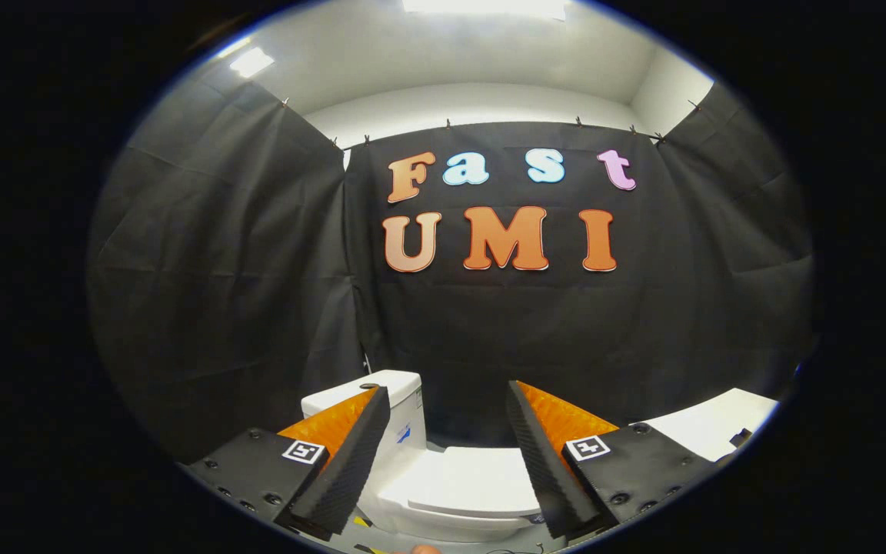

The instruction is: Open the toilet lid.

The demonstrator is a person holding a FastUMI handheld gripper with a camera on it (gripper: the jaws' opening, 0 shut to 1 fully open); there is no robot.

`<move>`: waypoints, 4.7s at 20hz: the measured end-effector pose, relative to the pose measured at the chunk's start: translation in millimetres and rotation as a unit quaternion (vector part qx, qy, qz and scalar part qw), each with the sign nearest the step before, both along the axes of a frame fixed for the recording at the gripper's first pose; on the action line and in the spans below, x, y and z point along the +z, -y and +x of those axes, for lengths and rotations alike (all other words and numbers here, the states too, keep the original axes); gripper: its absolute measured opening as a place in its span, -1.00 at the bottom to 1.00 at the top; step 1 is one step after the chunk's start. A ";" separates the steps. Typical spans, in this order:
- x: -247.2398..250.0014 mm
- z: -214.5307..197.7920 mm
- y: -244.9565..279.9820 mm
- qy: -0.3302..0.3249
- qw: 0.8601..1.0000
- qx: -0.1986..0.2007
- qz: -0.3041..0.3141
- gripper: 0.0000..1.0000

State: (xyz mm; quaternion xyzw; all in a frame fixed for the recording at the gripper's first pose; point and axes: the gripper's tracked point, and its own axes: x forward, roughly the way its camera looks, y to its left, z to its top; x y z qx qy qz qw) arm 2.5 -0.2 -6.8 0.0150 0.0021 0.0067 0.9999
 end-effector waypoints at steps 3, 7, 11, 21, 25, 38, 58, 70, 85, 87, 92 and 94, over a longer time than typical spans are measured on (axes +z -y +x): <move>-4.0 3.6 1.6 0.003 1.000 0.001 0.004 0.96; -16.6 12.0 12.9 0.014 0.999 0.006 0.037 0.96; -44.5 21.3 38.6 0.026 0.994 0.010 0.103 0.98; -182.0 32.0 127.5 -0.026 0.956 -0.028 0.292 0.97; -226.2 36.8 162.2 -0.024 0.933 -0.061 0.355 0.97; -392.5 -2.0 205.4 -0.049 0.846 -0.157 0.507 0.97; -537.5 8.6 232.6 -0.085 0.737 -0.175 0.648 0.30; -529.7 23.1 233.2 -0.054 0.710 -0.148 0.687 -0.82; -482.2 42.5 223.8 -0.051 0.738 -0.152 0.656 -0.84; -460.3 47.2 223.1 -0.041 0.748 -0.143 0.647 -0.85; -406.7 58.7 209.1 -0.025 0.770 -0.140 0.622 -0.85; -388.3 64.7 201.6 -0.029 0.791 -0.138 0.595 -0.84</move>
